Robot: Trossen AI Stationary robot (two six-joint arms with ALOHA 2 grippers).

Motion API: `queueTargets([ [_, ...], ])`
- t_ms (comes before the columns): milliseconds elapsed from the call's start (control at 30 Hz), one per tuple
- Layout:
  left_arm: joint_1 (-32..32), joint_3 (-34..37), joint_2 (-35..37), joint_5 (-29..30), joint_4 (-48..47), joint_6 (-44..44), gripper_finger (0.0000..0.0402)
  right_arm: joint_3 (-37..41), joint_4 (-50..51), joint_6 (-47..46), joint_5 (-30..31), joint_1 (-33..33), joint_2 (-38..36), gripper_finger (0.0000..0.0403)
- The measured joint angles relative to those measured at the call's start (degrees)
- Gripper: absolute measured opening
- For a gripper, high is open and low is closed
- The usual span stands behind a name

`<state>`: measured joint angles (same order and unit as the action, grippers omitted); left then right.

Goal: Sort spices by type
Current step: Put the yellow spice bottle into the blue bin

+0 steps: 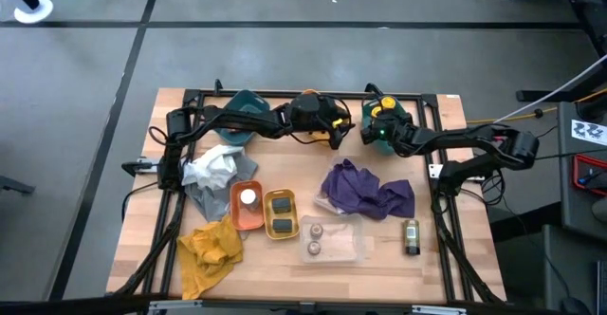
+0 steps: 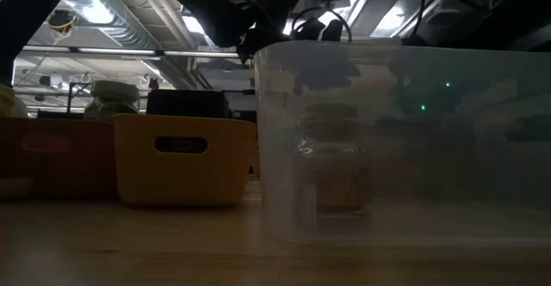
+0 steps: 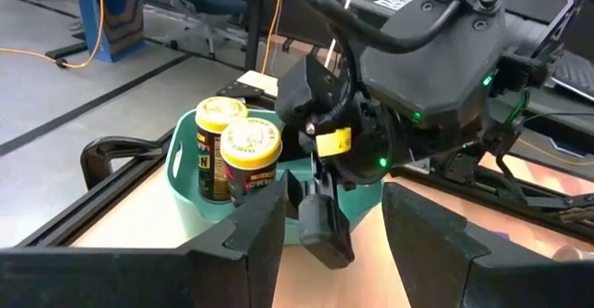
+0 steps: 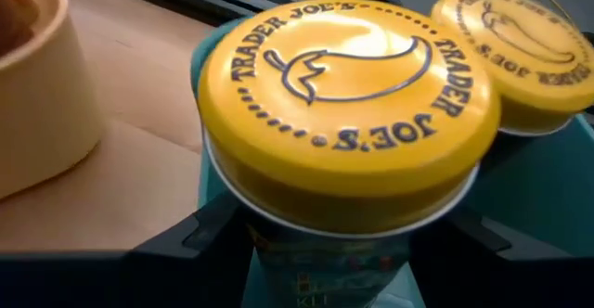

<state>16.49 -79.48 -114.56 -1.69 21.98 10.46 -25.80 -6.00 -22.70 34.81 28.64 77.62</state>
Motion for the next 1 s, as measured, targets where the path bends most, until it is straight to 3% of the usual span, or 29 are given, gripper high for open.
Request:
queueTargets([
  [767, 0.0, 0.0, 0.0, 0.0, -0.5, 0.0, 0.0166, 0.0, 0.5, 0.4, -3.0, -0.1, 0.2, 0.0259],
  [1000, 0.0, 0.0, 0.0, 0.0, -0.5, 0.0, 0.0166, -0.1, 2.5, 0.5, -8.4, -0.1, 0.1, 0.0259],
])
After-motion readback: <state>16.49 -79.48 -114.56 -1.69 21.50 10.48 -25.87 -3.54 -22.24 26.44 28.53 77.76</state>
